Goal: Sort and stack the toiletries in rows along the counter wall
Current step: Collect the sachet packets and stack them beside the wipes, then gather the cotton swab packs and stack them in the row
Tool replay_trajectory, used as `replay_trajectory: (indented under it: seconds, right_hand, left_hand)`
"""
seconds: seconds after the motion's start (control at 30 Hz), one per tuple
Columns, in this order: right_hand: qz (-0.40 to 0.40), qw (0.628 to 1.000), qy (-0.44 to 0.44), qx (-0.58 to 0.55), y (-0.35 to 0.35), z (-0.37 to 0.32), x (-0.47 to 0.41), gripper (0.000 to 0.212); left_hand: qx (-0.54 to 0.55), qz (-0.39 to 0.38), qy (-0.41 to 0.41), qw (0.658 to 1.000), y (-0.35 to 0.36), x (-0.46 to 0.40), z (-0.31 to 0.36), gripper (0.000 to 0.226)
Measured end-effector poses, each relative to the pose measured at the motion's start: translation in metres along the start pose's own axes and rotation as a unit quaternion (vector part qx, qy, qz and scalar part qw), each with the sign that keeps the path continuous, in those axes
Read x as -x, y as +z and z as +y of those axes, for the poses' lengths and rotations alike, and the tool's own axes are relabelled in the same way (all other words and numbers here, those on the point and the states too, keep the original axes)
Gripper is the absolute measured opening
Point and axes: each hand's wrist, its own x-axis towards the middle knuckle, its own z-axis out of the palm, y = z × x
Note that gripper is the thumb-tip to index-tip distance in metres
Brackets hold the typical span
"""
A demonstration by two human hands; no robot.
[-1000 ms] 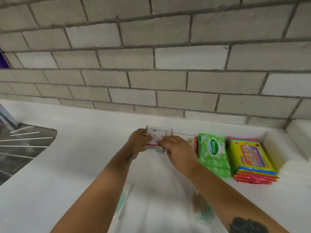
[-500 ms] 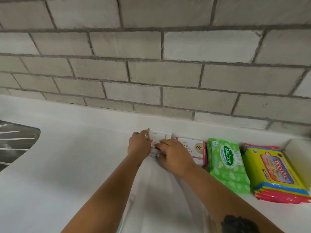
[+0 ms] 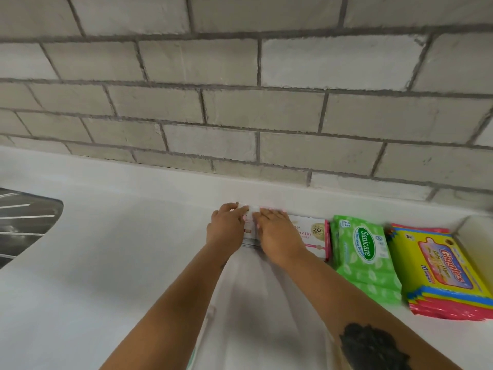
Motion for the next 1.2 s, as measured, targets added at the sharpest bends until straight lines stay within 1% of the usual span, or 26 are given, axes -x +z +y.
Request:
replay_trajectory:
  seconds: [0.17, 0.27, 0.47, 0.57, 0.67, 0.73, 0.87, 0.93, 1.0, 1.07, 1.2]
  right_hand:
    - [-0.017, 1.000, 0.010, 0.007, -0.008, -0.004, 0.002, 0.048]
    - [-0.005, 1.000, 0.018, -0.002, -0.014, -0.007, 0.005, 0.045]
    - [0.003, 0.999, 0.020, -0.024, -0.031, -0.016, 0.025, 0.047]
    - [0.025, 0.998, 0.018, -0.051, -0.041, -0.020, 0.043, 0.048]
    - [0.058, 0.994, 0.025, -0.088, -0.050, -0.024, 0.065, 0.047]
    - [0.077, 0.992, 0.028, -0.092, -0.056, -0.024, 0.080, 0.044]
    - [0.111, 0.986, 0.040, -0.116, -0.062, -0.023, 0.109, 0.042]
    - [0.121, 0.984, 0.050, -0.124, -0.061, -0.021, 0.120, 0.042]
    - [0.125, 0.981, 0.061, -0.137, -0.062, -0.018, 0.130, 0.042]
    - [0.134, 0.978, 0.071, -0.142, -0.064, -0.014, 0.140, 0.042]
    - [0.158, 0.971, 0.096, -0.152, -0.073, -0.005, 0.158, 0.040]
  left_hand:
    - [-0.011, 0.001, -0.015, 1.000, -0.007, 0.003, 0.004, 0.045]
    - [0.016, 0.013, -0.029, 0.999, -0.019, 0.009, 0.005, 0.049]
    - [0.060, 0.027, -0.049, 0.997, -0.051, 0.029, -0.014, 0.043]
    - [0.063, 0.011, -0.071, 0.995, -0.065, 0.051, -0.024, 0.044]
    - [0.031, -0.018, -0.096, 0.995, -0.076, 0.076, -0.033, 0.052]
    - [0.007, -0.057, -0.115, 0.992, -0.081, 0.092, -0.039, 0.058]
    - [-0.024, -0.139, -0.172, 0.975, -0.088, 0.122, -0.049, 0.069]
    - [-0.064, -0.166, -0.190, 0.966, -0.086, 0.135, -0.052, 0.076]
    - [-0.134, -0.191, -0.192, 0.953, -0.082, 0.148, -0.051, 0.083]
    - [-0.179, -0.188, -0.196, 0.946, -0.076, 0.155, -0.053, 0.089]
    - [-0.175, -0.172, -0.224, 0.943, -0.072, 0.159, -0.052, 0.093]
